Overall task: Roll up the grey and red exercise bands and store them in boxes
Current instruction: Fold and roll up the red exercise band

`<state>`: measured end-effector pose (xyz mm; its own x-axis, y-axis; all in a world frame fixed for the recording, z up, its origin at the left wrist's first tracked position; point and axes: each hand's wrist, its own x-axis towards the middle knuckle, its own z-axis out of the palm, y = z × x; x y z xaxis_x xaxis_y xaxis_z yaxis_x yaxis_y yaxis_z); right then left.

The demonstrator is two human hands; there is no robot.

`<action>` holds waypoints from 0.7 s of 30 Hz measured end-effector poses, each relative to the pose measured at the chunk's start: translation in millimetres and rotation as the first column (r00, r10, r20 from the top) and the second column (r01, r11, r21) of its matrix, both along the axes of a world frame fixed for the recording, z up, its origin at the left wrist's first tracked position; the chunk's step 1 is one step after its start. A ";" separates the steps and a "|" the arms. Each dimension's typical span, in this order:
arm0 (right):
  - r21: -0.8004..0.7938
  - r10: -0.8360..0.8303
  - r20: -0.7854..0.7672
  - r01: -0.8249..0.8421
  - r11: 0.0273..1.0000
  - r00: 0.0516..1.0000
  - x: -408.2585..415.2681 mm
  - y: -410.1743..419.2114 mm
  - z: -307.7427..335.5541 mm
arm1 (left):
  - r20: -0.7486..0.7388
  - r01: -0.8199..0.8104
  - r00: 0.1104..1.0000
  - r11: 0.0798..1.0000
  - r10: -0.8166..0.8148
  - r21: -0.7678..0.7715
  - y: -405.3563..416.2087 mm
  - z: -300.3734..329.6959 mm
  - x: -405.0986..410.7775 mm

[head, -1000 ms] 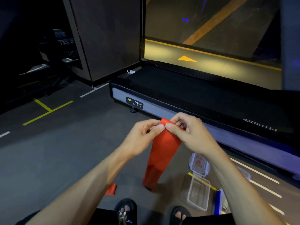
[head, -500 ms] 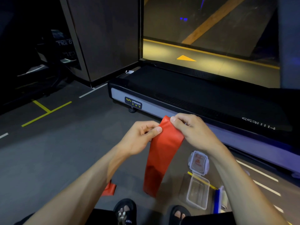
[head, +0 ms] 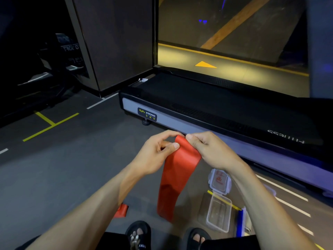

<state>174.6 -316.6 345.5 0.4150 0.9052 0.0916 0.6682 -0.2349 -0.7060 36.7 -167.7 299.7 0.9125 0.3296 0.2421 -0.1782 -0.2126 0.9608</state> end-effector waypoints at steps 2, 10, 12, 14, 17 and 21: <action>0.011 -0.006 -0.017 0.006 1.000 1.000 1.1 -0.4 -2.1 | 0.001 -0.057 0.998 0.998 0.057 0.021 2.0 -1.4 0.0; 0.122 -0.093 0.047 0.087 0.989 0.995 -4.5 4.2 -1.1 | 0.038 -0.090 0.995 0.988 0.096 -0.123 -3.4 -0.7 4.3; 0.143 -0.140 0.057 0.131 0.981 0.989 -2.5 3.9 0.0 | 0.017 -0.057 0.998 0.989 0.059 -0.135 -3.7 -1.8 4.7; 0.170 -0.170 0.061 0.158 0.973 0.984 1.2 2.4 2.3 | 0.011 -0.037 0.999 0.992 0.039 -0.124 -3.8 -4.4 4.6; 0.194 -0.170 0.088 0.151 0.969 0.982 5.2 -0.5 6.1 | 0.026 -0.033 0.999 0.995 0.036 -0.095 -3.0 -3.3 4.1; 0.180 -0.165 0.077 0.149 0.972 0.983 4.7 -1.7 10.0 | 0.007 -0.029 1.000 0.997 0.029 -0.065 0.9 -1.4 4.0</action>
<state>179.4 -318.3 355.4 0.5337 0.7962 0.2849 0.6956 -0.2217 -0.6834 40.7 -166.8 298.3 0.9007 0.3711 0.2260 -0.1801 -0.1545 0.9714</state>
